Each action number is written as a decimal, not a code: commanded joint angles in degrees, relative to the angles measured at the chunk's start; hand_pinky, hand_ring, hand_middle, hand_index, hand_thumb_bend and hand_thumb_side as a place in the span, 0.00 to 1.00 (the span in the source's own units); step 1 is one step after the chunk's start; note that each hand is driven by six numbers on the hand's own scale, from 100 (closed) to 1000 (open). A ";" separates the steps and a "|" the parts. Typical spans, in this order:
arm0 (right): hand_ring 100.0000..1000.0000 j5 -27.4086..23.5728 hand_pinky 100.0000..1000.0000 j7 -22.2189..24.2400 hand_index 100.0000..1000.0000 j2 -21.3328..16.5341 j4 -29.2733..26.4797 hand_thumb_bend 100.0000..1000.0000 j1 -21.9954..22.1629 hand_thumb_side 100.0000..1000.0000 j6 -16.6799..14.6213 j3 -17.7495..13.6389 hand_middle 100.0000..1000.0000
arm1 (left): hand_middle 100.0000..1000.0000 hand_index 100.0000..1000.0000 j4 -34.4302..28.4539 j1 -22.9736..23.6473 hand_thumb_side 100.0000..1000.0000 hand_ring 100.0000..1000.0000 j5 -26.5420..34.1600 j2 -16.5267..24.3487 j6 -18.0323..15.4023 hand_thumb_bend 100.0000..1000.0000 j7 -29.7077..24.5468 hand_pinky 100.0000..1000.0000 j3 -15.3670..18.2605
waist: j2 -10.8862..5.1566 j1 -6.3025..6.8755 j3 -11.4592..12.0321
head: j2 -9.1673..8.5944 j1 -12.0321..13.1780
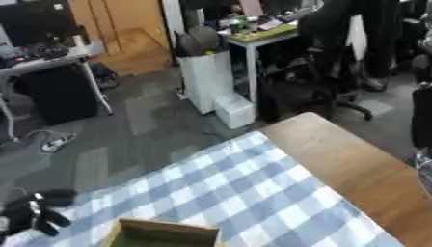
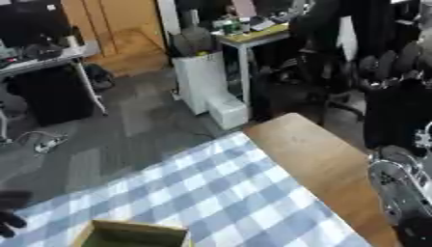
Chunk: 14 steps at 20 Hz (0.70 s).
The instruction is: Pick up objects on the table and place them in the box.
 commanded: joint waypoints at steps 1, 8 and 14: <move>0.29 0.48 0.37 -0.12 0.39 -1.16 -0.74 0.00 0.03 1.00 -0.34 -0.82 0.30 | 0.86 0.86 -1.15 -1.39 0.92 0.69 -1.90 -1.81 -1.39 0.89 7.68 0.61 5.46 | -0.57 -0.86 0.39 | -1.24 -0.27; 0.29 1.41 0.37 0.42 0.39 0.11 -0.74 0.00 2.17 1.00 -1.78 -1.05 0.30 | 0.85 0.86 -12.14 -0.56 0.92 0.72 -4.96 -14.99 -0.14 0.79 23.12 0.65 12.69 | -0.87 -2.59 1.94 | -2.69 1.37; 0.29 2.51 0.37 3.56 0.40 1.94 -0.74 0.00 5.16 1.00 -5.40 -0.58 0.30 | 0.82 0.85 -15.59 3.15 0.92 0.67 -8.83 -23.31 -0.35 0.76 26.18 0.60 12.78 | -0.57 -4.63 3.85 | -4.38 2.98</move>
